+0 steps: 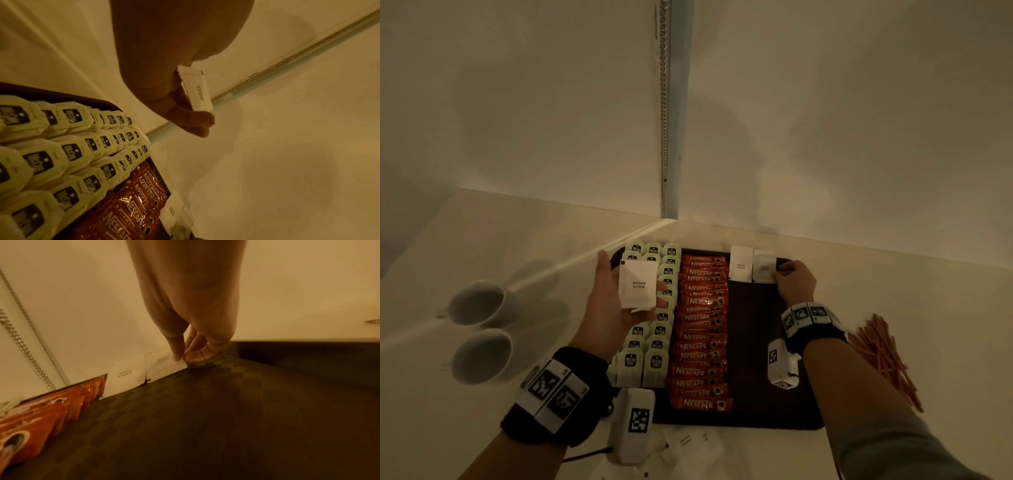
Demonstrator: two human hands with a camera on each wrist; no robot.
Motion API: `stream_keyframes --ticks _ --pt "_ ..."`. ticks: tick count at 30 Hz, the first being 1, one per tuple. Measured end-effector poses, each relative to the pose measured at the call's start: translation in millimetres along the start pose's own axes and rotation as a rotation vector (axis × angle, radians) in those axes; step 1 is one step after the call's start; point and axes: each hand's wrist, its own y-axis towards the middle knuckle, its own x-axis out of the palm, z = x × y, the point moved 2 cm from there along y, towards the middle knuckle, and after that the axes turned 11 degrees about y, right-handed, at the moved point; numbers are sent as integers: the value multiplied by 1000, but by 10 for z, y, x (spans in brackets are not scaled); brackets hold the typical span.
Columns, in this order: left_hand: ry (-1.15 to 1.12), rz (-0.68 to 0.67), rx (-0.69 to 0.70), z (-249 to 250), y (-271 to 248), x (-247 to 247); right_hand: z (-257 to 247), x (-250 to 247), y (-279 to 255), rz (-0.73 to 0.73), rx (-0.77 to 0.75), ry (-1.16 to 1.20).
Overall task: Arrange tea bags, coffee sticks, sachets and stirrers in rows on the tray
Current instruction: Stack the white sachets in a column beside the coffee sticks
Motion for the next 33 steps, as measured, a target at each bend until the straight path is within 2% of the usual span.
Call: stream_keyframes --ticks 5,7,9,11,13,15,16,19,24,33 --pt "28 42 14 -25 11 19 -33 12 -23 8 11 -8" --pt "141 67 50 -12 1 23 -99 -22 -67 26 -10 29" --pt "334 67 101 5 -4 23 -298 -36 -197 23 -99 115" --pt "512 52 152 16 -6 25 -619 -7 -460 -131 -220 235" --pt "654 54 218 37 -5 36 -958 33 -836 -418 -330 323" --pt "763 73 295 91 -3 73 -1180 56 -1172 -650 -386 364" --pt "792 86 335 123 -8 99 -1238 61 -1282 -702 -387 397" --pt "762 164 440 209 -8 153 -1300 58 -1442 -687 -375 506" --pt "604 202 497 242 -64 191 -1242 89 -1583 -669 -178 779" --pt "615 206 468 157 -98 205 -1110 13 -1551 -592 -150 751"
